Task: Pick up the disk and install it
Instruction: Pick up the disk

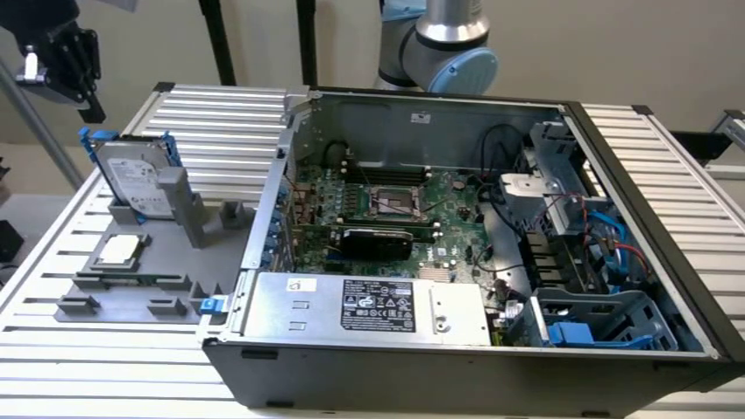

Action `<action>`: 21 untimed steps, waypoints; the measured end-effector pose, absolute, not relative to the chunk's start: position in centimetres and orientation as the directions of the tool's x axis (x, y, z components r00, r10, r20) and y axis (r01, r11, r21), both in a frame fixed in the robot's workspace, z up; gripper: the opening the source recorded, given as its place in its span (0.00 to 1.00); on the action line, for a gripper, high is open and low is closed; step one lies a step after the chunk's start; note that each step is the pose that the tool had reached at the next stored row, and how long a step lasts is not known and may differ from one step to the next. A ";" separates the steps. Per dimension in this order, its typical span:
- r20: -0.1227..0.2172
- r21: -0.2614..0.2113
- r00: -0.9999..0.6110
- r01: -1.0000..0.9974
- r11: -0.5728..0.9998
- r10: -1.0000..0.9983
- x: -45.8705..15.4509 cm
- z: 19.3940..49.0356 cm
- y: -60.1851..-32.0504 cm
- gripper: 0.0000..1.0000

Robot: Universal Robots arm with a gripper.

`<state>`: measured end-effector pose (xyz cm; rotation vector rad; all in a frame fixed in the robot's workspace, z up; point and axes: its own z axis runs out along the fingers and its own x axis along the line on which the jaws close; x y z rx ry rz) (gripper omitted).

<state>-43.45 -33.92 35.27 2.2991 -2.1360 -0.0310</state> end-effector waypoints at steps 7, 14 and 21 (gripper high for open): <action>-0.012 0.016 0.038 -0.999 -0.038 -0.999 -43.2 35.2 -33.9 0.42; -0.012 0.016 -0.050 -0.999 0.049 -0.999 -43.2 34.5 -33.9 0.54; -0.012 0.016 -0.072 -0.997 0.072 -0.997 -43.2 33.3 -33.9 0.54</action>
